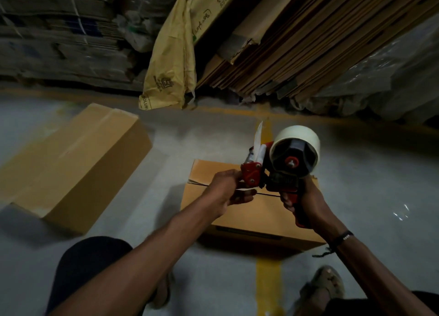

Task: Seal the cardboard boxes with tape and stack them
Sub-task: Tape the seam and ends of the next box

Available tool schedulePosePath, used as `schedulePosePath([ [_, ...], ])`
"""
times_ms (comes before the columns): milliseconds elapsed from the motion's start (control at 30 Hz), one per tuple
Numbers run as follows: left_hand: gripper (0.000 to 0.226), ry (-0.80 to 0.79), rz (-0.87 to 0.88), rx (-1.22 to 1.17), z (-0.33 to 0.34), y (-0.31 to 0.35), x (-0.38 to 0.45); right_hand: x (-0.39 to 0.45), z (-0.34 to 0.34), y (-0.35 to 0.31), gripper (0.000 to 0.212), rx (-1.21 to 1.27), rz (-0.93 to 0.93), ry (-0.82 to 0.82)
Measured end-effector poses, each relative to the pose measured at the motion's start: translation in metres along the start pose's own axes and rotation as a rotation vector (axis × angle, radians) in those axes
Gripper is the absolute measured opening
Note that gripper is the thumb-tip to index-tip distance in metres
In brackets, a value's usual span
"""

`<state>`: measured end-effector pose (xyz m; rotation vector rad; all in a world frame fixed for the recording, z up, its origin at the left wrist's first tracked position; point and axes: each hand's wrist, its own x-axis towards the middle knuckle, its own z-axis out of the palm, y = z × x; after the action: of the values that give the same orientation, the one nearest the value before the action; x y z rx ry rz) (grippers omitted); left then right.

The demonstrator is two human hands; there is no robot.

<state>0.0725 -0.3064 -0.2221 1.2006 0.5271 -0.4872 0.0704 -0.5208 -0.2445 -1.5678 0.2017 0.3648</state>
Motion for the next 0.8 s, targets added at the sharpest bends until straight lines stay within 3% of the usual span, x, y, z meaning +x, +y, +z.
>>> schedulePosePath([
  [200,0.012,0.228,0.189,0.185,-0.027,-0.009,0.019,0.011,0.014,0.002,0.083,-0.175,-0.074,0.01],
  [333,0.018,0.372,0.321,0.392,-0.044,-0.006,0.024,0.022,0.032,0.004,0.091,-0.337,-0.121,0.022],
  [467,0.02,0.479,0.366,0.463,-0.076,-0.001,0.033,0.032,0.048,0.005,0.1,-0.464,-0.176,-0.028],
  [567,0.019,0.612,0.363,0.466,-0.124,-0.005,0.039,0.042,0.049,0.013,0.095,-0.502,-0.184,-0.033],
  [667,0.021,0.59,0.386,0.581,-0.156,-0.015,0.046,0.049,0.051,0.028,0.089,-0.61,-0.18,-0.031],
  [800,0.024,0.564,0.372,0.664,-0.169,-0.015,0.073,0.075,0.06,0.048,0.1,-0.754,-0.258,-0.023],
])
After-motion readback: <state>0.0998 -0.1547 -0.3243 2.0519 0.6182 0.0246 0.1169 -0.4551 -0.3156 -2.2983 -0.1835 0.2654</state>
